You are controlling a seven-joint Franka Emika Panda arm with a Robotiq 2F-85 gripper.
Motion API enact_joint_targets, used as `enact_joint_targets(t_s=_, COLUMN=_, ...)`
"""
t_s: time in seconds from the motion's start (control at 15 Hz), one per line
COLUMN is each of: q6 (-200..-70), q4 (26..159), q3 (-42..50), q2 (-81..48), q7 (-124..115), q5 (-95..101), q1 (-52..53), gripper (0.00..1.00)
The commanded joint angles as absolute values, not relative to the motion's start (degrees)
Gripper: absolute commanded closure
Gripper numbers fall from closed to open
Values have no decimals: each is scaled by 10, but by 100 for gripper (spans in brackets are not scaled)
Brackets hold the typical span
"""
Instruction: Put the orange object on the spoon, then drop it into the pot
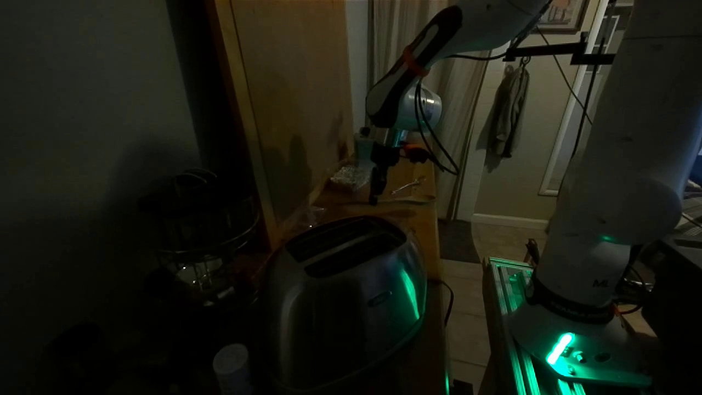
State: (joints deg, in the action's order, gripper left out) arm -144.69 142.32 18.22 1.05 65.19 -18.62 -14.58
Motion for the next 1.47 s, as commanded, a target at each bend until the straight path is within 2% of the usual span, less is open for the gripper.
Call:
enact_joint_targets(t_s=0.0, q6=-1445, q4=1401, q3=178, q2=-21, q7=608, q5=-144, q1=-155, gripper=94)
enact_joint_targets(t_s=0.73, q6=-1441, q4=1384, q3=171, q2=-53, q7=574, q5=-115, q1=-164, gripper=91)
enact_joint_targets(t_s=0.8, q6=-1441, q4=1382, q3=171, q2=-54, q7=574, q5=-116, q1=-164, gripper=71)
enact_joint_targets(t_s=0.87, q6=-1442, q4=1381, q3=170, q2=-55, q7=573, q5=-117, q1=-164, gripper=60)
enact_joint_targets(t_s=1.4, q6=-1422, q4=1391, q3=164, q2=-22, q7=564, q5=-95, q1=-160, gripper=5)
